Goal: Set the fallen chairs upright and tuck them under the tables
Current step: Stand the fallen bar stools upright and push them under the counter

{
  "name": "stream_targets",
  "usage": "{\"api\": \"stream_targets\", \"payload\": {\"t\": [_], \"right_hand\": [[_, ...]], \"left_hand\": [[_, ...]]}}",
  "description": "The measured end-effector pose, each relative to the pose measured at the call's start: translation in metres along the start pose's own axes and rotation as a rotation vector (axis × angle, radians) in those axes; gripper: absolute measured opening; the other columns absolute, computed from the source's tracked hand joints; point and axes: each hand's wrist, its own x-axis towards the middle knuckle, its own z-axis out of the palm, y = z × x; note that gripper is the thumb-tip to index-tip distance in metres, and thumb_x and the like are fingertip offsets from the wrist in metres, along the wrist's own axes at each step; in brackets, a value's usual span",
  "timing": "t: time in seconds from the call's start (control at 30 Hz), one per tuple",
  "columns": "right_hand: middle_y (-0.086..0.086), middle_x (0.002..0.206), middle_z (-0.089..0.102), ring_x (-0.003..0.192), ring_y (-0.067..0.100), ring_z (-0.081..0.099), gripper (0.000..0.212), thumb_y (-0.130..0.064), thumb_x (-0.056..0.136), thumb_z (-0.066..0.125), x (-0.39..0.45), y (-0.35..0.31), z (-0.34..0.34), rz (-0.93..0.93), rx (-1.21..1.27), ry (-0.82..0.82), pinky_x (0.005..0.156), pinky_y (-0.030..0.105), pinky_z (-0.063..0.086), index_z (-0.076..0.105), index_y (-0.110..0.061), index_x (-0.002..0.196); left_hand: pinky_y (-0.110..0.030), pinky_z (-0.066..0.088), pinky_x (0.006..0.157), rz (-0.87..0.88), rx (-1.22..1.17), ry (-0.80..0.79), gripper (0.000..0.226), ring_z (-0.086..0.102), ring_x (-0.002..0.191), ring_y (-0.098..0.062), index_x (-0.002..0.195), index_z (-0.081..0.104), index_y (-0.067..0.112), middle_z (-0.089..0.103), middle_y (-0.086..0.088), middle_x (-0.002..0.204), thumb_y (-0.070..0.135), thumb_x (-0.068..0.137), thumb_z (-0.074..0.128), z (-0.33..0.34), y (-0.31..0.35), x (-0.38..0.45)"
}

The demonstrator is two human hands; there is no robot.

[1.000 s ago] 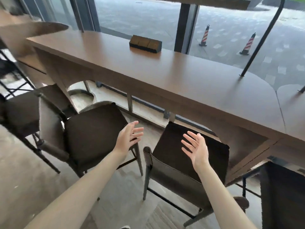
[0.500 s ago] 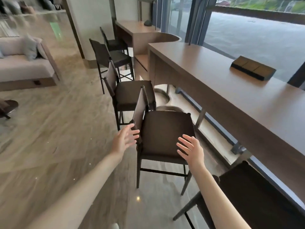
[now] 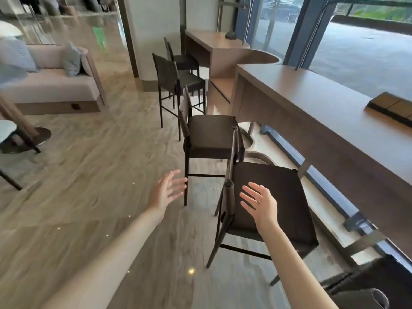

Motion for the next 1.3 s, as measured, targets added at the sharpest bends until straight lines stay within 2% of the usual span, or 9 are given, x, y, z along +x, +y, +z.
{"api": "stream_targets", "payload": {"t": [0.2, 0.47, 0.57, 0.7, 0.77, 0.93, 1.1, 1.2, 1.3], "right_hand": [[0.007, 0.108, 0.071, 0.099, 0.026, 0.069, 0.024, -0.025, 0.100, 0.046, 0.020, 0.005, 0.044, -0.060, 0.028, 0.086, 0.092, 0.042, 0.054, 0.067, -0.016, 0.107], [-0.001, 0.103, 0.071, 0.099, 0.014, 0.067, 0.017, -0.016, 0.095, 0.056, 0.031, 0.015, 0.062, -0.276, -0.284, 0.174, 0.091, 0.033, 0.054, 0.068, -0.019, 0.107], [-0.005, 0.106, 0.070, 0.101, 0.009, 0.065, 0.022, -0.016, 0.092, 0.058, 0.048, 0.015, 0.068, -0.328, -0.443, 0.182, 0.092, 0.032, 0.054, 0.067, -0.020, 0.112], [-0.005, 0.110, 0.068, 0.099, 0.002, 0.064, 0.026, -0.011, 0.091, 0.059, 0.075, 0.013, 0.083, -0.351, -0.500, 0.210, 0.079, 0.014, 0.049, 0.066, -0.021, 0.113], [-0.006, 0.112, 0.067, 0.101, 0.005, 0.064, 0.027, -0.011, 0.090, 0.060, 0.094, 0.013, 0.088, -0.359, -0.521, 0.226, 0.082, 0.017, 0.049, 0.065, -0.023, 0.114], [-0.010, 0.117, 0.064, 0.109, 0.010, 0.060, 0.032, -0.018, 0.089, 0.063, 0.134, 0.016, 0.099, -0.328, -0.623, 0.273, 0.094, 0.030, 0.050, 0.062, -0.027, 0.120], [-0.011, 0.120, 0.061, 0.112, 0.008, 0.057, 0.041, -0.027, 0.088, 0.063, 0.152, 0.018, 0.105, -0.286, -0.790, 0.338, 0.092, 0.027, 0.047, 0.055, -0.028, 0.128], [-0.009, 0.127, 0.059, 0.116, 0.008, 0.055, 0.048, -0.031, 0.089, 0.063, 0.156, 0.019, 0.110, -0.267, -0.949, 0.373, 0.096, 0.029, 0.048, 0.051, -0.023, 0.135], [-0.007, 0.125, 0.060, 0.114, 0.008, 0.056, 0.051, -0.034, 0.089, 0.060, 0.158, 0.020, 0.116, -0.265, -1.063, 0.408, 0.091, 0.022, 0.046, 0.050, -0.021, 0.137]], "left_hand": [[-0.042, 0.050, 0.092, 0.021, 0.058, -0.057, 0.036, 0.065, 0.099, -0.026, 0.124, 0.059, 0.012, 0.069, -0.014, 0.110, 0.032, 0.102, 0.039, -0.039, 0.031, 0.049], [-0.036, 0.051, 0.093, 0.115, 0.303, -0.272, 0.034, 0.065, 0.104, -0.023, 0.124, 0.059, 0.017, 0.069, -0.008, 0.111, 0.030, 0.104, 0.036, -0.023, 0.053, 0.105], [-0.036, 0.048, 0.098, 0.168, 0.385, -0.367, 0.031, 0.064, 0.105, -0.017, 0.123, 0.059, 0.020, 0.069, -0.003, 0.110, 0.031, 0.102, 0.039, -0.001, 0.055, 0.126], [-0.023, 0.044, 0.097, 0.257, 0.493, -0.546, 0.039, 0.060, 0.108, 0.000, 0.120, 0.061, 0.029, 0.068, 0.010, 0.112, 0.044, 0.088, 0.044, 0.030, 0.054, 0.154], [-0.021, 0.042, 0.100, 0.310, 0.610, -0.645, 0.042, 0.057, 0.111, 0.005, 0.123, 0.062, 0.028, 0.065, 0.013, 0.118, 0.043, 0.088, 0.046, 0.046, 0.050, 0.172], [-0.028, 0.035, 0.109, 0.560, 1.045, -0.851, 0.045, 0.045, 0.128, -0.004, 0.133, 0.055, 0.025, 0.055, 0.010, 0.136, 0.042, 0.092, 0.049, 0.080, 0.042, 0.225], [-0.028, 0.036, 0.107, 0.687, 1.148, -1.016, 0.043, 0.045, 0.126, -0.007, 0.135, 0.053, 0.025, 0.056, 0.009, 0.134, 0.035, 0.093, 0.055, 0.107, 0.031, 0.261], [-0.031, 0.039, 0.106, 0.896, 1.234, -1.125, 0.049, 0.050, 0.121, -0.014, 0.132, 0.057, 0.021, 0.060, 0.002, 0.127, 0.028, 0.084, 0.063, 0.122, 0.023, 0.285], [-0.036, 0.042, 0.103, 1.054, 1.321, -1.279, 0.053, 0.056, 0.115, -0.022, 0.126, 0.062, 0.016, 0.064, -0.003, 0.120, 0.023, 0.074, 0.070, 0.140, 0.016, 0.303]]}}
